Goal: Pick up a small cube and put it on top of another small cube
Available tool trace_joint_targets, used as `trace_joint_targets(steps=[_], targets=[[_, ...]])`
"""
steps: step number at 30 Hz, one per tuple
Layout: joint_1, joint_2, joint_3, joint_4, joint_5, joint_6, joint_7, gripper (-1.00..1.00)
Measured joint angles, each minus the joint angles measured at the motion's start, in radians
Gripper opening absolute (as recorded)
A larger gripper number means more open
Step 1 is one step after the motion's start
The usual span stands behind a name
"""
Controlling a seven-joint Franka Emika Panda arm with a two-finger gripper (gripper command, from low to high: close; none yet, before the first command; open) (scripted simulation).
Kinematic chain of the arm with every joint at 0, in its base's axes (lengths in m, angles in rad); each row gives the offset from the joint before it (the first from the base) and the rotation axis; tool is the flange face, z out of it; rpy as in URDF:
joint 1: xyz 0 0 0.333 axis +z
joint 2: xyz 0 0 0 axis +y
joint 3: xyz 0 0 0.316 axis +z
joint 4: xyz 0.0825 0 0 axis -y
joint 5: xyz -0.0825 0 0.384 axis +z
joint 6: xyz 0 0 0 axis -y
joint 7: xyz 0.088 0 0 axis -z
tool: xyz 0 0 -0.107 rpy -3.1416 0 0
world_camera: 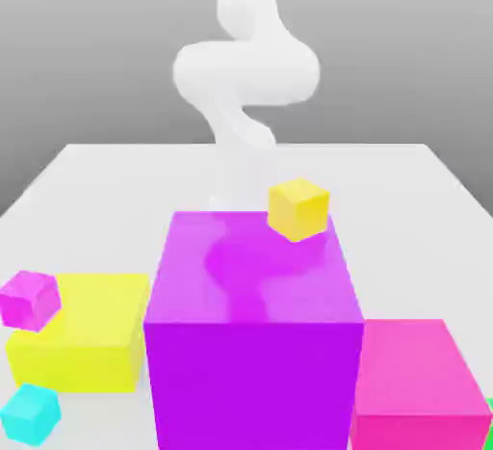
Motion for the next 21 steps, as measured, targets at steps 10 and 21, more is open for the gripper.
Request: trace_joint_targets(steps=[10,21], targets=[[-0.083,0.368,-0.08,0.005,-0.064,0.109,-0.038,0.0],[-0.195,0.768,-0.173,0.009,0.009,0.231,-0.179,0.0]])
